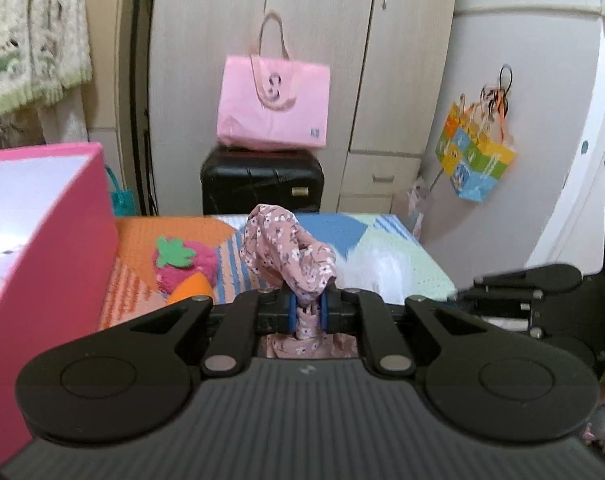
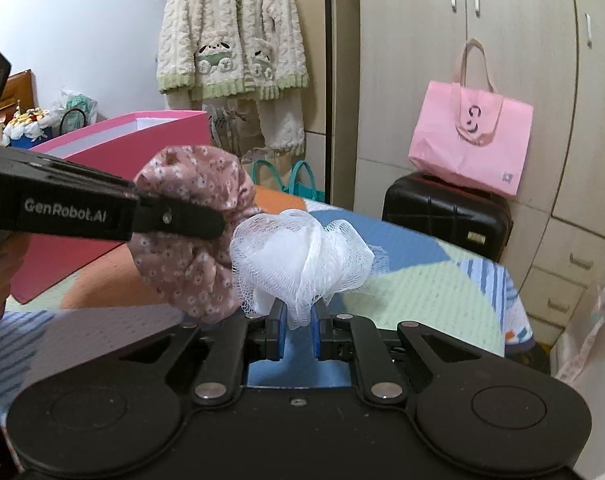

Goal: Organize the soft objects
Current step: 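Lift the pink cloth with the left gripper while the right carries the bath puff toward the box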

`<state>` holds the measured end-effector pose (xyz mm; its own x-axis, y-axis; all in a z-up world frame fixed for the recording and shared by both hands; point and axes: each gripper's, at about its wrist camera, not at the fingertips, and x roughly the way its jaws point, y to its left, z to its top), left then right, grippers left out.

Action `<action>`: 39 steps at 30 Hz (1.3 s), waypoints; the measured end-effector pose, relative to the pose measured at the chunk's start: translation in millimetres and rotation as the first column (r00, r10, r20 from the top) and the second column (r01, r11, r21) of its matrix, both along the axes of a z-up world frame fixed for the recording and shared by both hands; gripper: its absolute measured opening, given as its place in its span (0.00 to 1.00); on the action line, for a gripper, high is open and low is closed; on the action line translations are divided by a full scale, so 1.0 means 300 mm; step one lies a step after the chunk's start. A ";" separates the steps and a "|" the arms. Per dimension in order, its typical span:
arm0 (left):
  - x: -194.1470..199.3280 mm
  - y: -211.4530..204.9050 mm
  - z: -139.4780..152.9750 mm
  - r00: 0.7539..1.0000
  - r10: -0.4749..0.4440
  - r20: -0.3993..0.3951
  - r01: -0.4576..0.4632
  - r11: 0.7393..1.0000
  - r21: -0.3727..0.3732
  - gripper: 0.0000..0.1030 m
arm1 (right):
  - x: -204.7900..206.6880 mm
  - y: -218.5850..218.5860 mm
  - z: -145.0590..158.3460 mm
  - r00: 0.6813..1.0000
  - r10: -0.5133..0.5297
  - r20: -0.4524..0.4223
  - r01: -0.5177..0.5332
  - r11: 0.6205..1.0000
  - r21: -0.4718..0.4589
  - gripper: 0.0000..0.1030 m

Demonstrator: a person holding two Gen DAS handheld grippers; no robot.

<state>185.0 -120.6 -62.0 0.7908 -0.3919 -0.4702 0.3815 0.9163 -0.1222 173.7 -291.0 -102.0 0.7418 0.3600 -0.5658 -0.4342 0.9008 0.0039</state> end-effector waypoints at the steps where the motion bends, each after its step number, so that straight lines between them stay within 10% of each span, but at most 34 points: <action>1: -0.018 0.006 0.006 1.000 0.004 0.013 -0.004 1.000 0.008 0.09 | -0.015 0.006 0.002 1.000 0.000 -0.003 0.000 1.000 -0.002 0.14; 39: -0.467 0.360 0.177 0.939 -0.253 -0.234 0.271 0.961 0.049 0.09 | -0.543 0.317 0.274 0.972 0.218 -0.089 -0.215 0.976 0.040 0.06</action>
<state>44.8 -12.7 -9.0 0.5362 -0.5251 -0.6609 0.5804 0.7979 -0.1630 10.8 -195.9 -19.8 0.5891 0.5241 -0.6150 -0.6155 0.7842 0.0787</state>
